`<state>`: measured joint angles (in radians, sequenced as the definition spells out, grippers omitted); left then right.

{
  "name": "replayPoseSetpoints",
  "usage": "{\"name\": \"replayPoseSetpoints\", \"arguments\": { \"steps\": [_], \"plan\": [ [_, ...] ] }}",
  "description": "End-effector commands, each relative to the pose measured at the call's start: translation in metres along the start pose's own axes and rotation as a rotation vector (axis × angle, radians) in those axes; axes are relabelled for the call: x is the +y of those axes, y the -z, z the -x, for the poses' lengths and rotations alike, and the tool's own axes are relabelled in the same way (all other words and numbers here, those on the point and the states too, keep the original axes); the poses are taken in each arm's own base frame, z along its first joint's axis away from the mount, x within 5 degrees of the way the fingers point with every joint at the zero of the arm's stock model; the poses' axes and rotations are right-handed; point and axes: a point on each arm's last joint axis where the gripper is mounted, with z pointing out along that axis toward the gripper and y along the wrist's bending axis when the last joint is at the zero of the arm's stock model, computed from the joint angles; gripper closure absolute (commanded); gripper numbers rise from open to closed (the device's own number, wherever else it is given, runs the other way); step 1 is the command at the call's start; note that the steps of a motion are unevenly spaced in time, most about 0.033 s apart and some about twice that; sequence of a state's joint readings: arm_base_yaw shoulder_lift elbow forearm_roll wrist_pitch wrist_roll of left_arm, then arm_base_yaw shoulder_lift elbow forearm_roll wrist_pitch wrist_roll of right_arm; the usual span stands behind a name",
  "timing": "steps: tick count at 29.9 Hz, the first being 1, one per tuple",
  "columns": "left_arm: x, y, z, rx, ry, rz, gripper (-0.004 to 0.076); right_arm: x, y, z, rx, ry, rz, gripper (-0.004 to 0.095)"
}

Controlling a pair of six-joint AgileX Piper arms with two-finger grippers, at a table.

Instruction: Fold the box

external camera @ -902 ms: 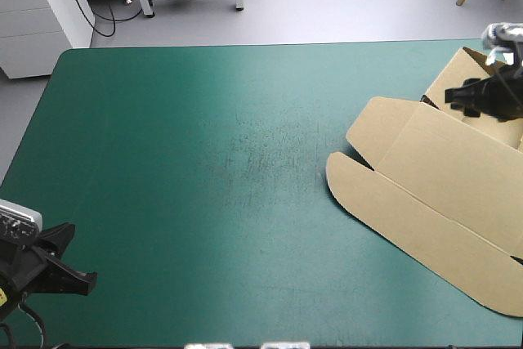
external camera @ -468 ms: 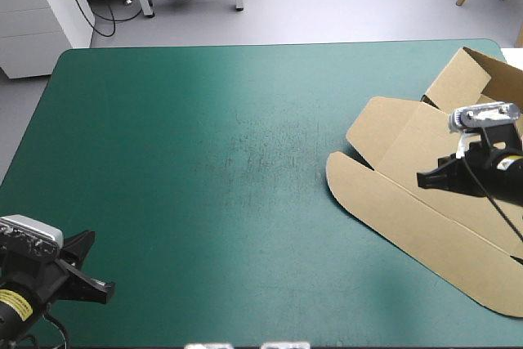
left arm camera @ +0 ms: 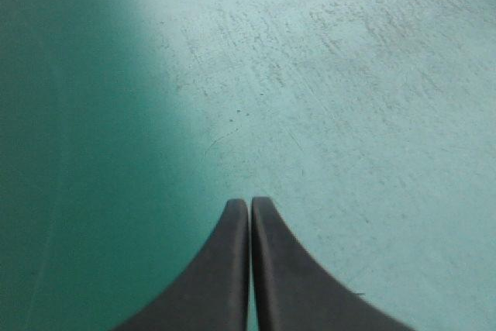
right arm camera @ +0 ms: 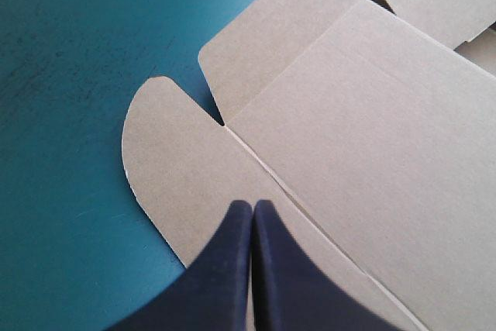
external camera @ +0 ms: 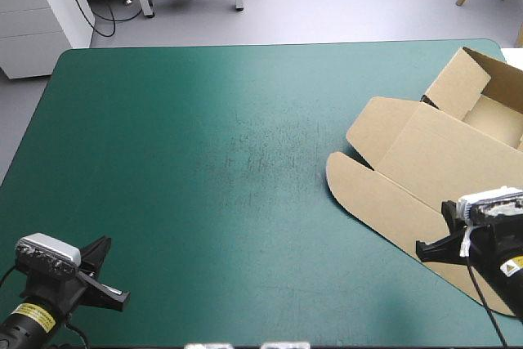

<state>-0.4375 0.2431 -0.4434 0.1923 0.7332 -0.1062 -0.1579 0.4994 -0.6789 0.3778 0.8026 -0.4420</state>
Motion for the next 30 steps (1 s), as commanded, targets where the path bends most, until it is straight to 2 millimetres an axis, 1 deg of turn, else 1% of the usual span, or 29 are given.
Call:
{"name": "replayPoseSetpoints", "arguments": {
  "steps": [1, 5, 10, 13, 19, 24, 28, 30],
  "plan": [
    [0.000, 0.002, 0.009, -0.107, -0.011, -0.007, 0.0734, 0.003, 0.012, -0.002, -0.152, -0.012, -0.033, 0.0927],
    [0.000, 0.000, 0.003, -0.130, -0.024, -0.001, 0.0734, 0.008, 0.022, -0.018, -0.207, -0.002, -0.041, 0.0927],
    [0.000, 0.005, 0.003, -0.159, -0.021, 0.001, 0.0734, 0.014, 0.041, -0.022, -0.305, 0.027, -0.058, 0.0928],
    [0.001, 0.008, 0.002, -0.175, -0.018, 0.002, 0.0734, 0.017, 0.048, -0.026, -0.354, 0.065, -0.052, 0.0927],
    [0.002, 0.014, 0.000, -0.206, -0.013, 0.005, 0.0734, 0.021, 0.053, -0.041, -0.405, 0.111, 0.004, 0.0927],
    [0.002, 0.017, -0.002, -0.210, -0.011, 0.008, 0.0734, 0.023, 0.057, -0.053, -0.439, 0.111, 0.010, 0.0927],
    [0.002, 0.018, -0.003, -0.213, -0.008, 0.008, 0.0734, 0.025, 0.066, -0.058, -0.498, 0.117, 0.002, 0.0927],
    [0.002, 0.019, -0.004, -0.212, -0.005, 0.009, 0.0734, 0.025, 0.066, -0.058, -0.498, 0.102, 0.006, 0.0927]
  ]
}}
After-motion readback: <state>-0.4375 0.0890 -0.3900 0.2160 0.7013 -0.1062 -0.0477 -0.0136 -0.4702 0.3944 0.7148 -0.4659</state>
